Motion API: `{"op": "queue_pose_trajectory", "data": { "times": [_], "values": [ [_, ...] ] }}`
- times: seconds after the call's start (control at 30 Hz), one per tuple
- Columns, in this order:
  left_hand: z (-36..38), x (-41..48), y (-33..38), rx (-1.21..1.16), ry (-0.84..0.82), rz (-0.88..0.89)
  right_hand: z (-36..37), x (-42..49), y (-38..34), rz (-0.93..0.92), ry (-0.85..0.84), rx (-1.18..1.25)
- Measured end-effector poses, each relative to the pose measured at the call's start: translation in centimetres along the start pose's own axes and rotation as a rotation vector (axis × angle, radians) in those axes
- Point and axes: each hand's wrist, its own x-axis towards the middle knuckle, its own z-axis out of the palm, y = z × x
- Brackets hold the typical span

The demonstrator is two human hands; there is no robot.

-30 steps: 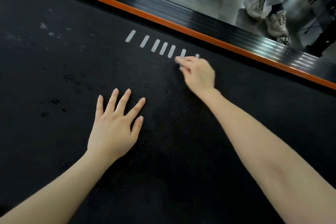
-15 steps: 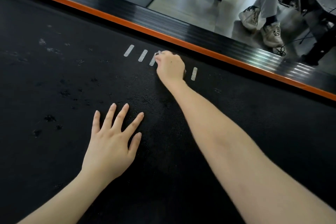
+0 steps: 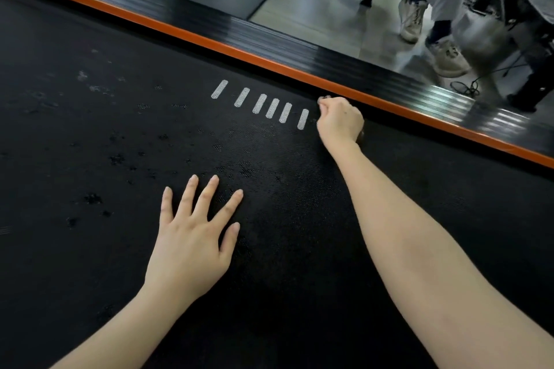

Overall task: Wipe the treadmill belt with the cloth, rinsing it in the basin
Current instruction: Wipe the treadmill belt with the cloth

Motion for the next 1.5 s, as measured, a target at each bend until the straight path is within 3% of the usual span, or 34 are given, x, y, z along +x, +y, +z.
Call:
{"op": "queue_pose_trajectory", "data": {
  "times": [0.23, 0.4, 0.47, 0.57, 0.63, 0.73, 0.83, 0.9, 1.13, 1.23, 1.5],
  "values": [
    [0.0, 0.0, 0.0, 0.002, 0.002, -0.002, -0.2, -9.8, -4.5, -0.508, 0.048, 0.122],
    [0.2, -0.3, -0.2, -0.022, 0.018, -0.002, -2.2, -16.5, -2.5, -0.777, 0.069, 0.229],
    [0.3, -0.3, -0.2, -0.043, 0.034, -0.003, -2.0, -14.2, -0.3, -0.638, 0.116, 0.153],
    [0.4, -0.2, -0.2, -0.055, 0.047, -0.006, -2.0, -11.1, 2.4, -0.285, 0.091, 0.081],
    [0.4, -0.2, -0.1, -0.055, 0.04, -0.002, -2.6, -13.0, 1.4, -0.21, 0.089, 0.07],
    [0.2, -0.1, -0.1, -0.052, 0.022, -0.001, -4.1, -21.4, -1.2, -0.365, 0.141, 0.158],
    [0.2, -0.1, -0.1, -0.056, 0.009, 0.001, -6.2, -31.0, -1.7, -0.562, -0.011, 0.224],
    [0.1, -0.1, -0.2, -0.045, -0.015, 0.017, -6.6, -32.6, -0.9, -0.626, -0.025, 0.209],
    [-2.7, -0.9, -2.5, -0.307, 0.012, 0.102, -6.4, -32.8, -1.1, -0.6, 0.061, 0.179],
    [-4.5, -1.8, -6.7, -0.26, 0.115, 0.173, -6.5, -32.8, -1.2, -0.559, 0.066, 0.137],
    [-5.0, -3.7, -15.5, -0.07, -0.008, 0.217, -6.7, -33.2, -1.9, -0.438, 0.135, 0.062]
  ]
}}
